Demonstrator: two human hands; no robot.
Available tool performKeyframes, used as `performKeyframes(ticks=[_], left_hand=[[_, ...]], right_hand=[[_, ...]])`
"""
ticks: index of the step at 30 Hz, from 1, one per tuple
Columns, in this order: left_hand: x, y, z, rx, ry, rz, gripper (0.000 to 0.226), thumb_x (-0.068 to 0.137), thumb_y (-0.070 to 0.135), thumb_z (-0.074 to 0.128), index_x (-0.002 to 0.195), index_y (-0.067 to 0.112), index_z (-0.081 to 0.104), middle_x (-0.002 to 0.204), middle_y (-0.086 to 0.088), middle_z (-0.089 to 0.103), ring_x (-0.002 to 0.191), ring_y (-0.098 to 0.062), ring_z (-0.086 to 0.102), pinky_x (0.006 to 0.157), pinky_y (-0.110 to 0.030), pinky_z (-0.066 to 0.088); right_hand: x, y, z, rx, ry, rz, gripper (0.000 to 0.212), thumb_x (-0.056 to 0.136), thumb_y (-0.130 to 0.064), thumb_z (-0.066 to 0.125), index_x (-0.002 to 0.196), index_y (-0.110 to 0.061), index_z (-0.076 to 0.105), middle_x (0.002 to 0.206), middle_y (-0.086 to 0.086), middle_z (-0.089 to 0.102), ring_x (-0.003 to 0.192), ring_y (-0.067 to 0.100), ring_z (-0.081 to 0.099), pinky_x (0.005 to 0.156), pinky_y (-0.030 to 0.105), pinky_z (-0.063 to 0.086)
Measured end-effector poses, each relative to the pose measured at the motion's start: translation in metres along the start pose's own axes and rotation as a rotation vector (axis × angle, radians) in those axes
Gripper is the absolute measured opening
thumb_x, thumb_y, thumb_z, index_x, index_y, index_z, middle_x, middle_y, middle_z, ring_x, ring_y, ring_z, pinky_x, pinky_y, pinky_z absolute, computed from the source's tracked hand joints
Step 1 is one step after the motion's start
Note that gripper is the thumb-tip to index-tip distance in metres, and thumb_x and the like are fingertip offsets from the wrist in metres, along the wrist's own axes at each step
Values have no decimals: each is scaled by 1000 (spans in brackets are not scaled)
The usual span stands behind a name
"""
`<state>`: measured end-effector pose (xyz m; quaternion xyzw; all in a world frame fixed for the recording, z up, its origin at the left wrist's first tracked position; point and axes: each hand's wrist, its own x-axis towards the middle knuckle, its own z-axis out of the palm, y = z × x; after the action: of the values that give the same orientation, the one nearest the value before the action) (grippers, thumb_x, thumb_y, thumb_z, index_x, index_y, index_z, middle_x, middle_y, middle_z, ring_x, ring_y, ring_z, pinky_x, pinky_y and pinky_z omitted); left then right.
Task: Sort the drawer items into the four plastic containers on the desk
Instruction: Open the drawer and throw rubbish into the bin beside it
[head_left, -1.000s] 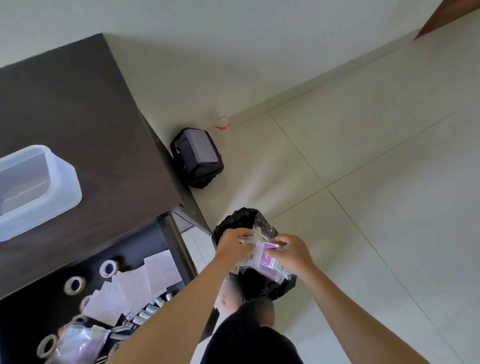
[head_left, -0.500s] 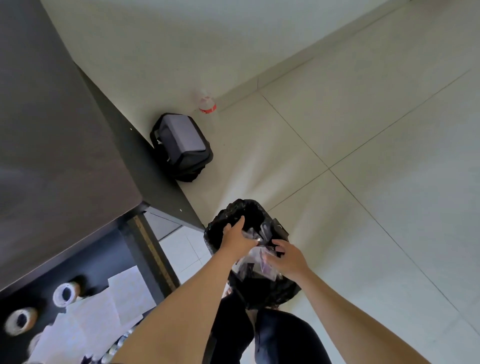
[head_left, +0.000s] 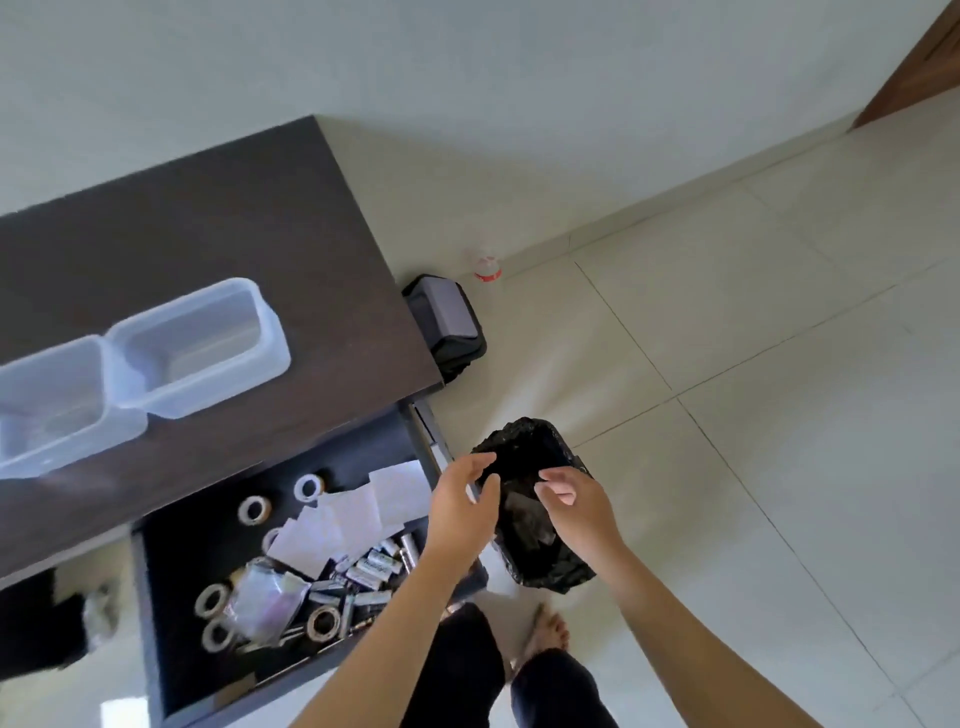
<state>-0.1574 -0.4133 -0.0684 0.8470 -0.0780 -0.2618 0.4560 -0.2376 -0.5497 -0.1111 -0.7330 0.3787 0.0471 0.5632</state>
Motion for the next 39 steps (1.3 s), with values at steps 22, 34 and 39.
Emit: performKeyframes(ticks=[22,34,39], left_hand=[[-93,-205,-226,263,170,-300,57,84,19,63,137,18,43,135,-3,49,114,-27,52,92,-38,51],[-94,-208,-222,60,59,-234,13,87,7,59,92,16,65,81,4,62,76,-15,57,65,-25,48],[-97,-200,-221,-12,12,-139,17,85,2,62,88,19,66,84,3,65,78,-12,59,70,-13,44]], right_hand=[[-135,-38,199,-647,-151,-500,15,88,-27,57,95,-27,71,88,-10,72,88,11,62,92,24,22],[-132,-34,209,-610,-41,-493,10,83,-28,63,88,-29,72,74,-18,66,74,-2,54,93,30,31],[-134,-54,214,-637,-113,-297,38,83,-40,65,120,-39,56,102,-21,59,97,2,58,91,30,21]])
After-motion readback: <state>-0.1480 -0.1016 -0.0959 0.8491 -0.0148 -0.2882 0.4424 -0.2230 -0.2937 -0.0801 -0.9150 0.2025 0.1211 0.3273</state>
